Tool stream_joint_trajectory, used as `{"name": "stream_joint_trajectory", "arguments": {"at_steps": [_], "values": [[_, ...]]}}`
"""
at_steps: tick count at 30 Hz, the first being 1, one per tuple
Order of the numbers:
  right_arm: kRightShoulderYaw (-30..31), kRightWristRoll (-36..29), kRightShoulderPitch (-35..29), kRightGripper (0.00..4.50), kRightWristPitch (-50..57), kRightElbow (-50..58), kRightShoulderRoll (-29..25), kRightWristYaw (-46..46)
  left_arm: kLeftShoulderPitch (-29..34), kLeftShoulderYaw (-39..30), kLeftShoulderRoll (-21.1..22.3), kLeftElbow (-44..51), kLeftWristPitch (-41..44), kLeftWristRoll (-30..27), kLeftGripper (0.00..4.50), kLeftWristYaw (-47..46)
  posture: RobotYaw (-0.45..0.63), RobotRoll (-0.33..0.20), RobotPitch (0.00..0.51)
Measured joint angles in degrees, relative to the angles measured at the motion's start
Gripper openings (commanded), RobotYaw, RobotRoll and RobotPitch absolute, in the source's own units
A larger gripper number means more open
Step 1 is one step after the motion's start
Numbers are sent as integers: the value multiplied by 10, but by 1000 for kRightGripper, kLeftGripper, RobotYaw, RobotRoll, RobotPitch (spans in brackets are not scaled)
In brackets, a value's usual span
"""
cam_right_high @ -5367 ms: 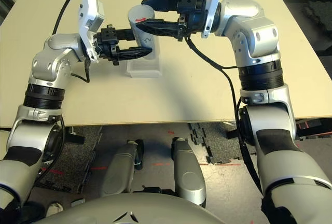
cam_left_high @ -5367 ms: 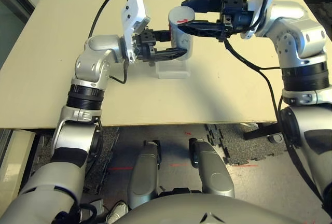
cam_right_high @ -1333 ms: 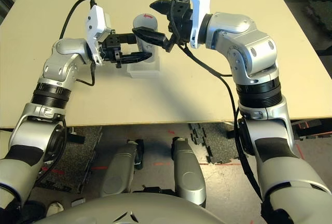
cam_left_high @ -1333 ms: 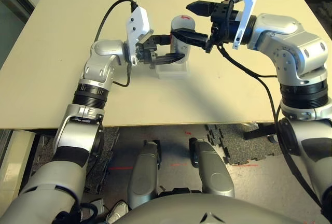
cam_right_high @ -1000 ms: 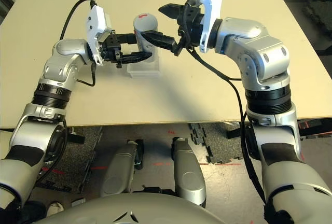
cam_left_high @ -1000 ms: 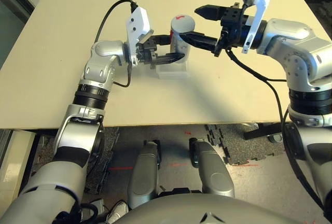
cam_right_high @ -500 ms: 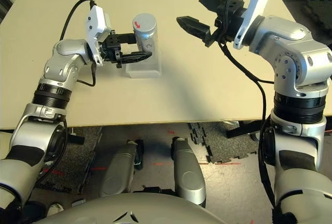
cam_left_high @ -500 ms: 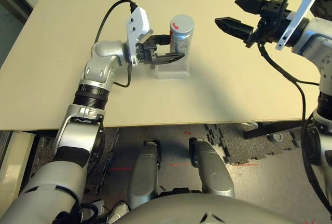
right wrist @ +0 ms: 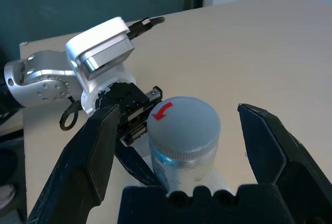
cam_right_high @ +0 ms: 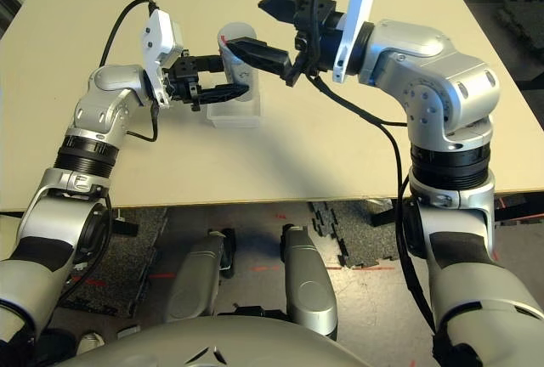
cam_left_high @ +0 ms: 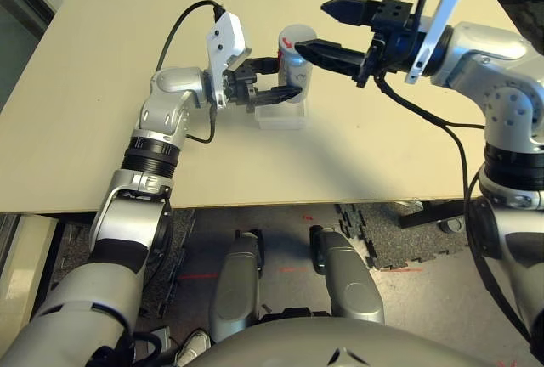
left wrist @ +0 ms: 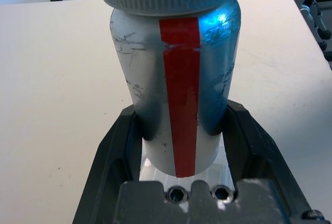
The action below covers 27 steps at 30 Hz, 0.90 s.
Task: Pour the medicine from the bottle into the box.
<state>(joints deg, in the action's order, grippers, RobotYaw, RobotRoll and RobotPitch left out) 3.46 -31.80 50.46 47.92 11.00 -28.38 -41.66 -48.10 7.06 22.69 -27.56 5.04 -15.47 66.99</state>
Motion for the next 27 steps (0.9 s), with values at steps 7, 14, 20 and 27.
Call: {"name": "stream_joint_trajectory", "arguments": {"at_steps": [7,14,20,27], "values": [[26,30,9,4500,-28,-36,8,-17,0,0,0,1,0,0,2397,0,-61,0,194],[28,52,12,4500,-52,-54,19,-28,0,0,0,1,0,0,2397,0,-55,0,200],[28,59,12,3834,-54,-56,26,-33,0,0,0,1,0,0,2397,0,-56,0,203],[28,60,12,2511,-49,-55,29,-36,0,1,0,0,0,0,2397,0,-58,0,204]]}}
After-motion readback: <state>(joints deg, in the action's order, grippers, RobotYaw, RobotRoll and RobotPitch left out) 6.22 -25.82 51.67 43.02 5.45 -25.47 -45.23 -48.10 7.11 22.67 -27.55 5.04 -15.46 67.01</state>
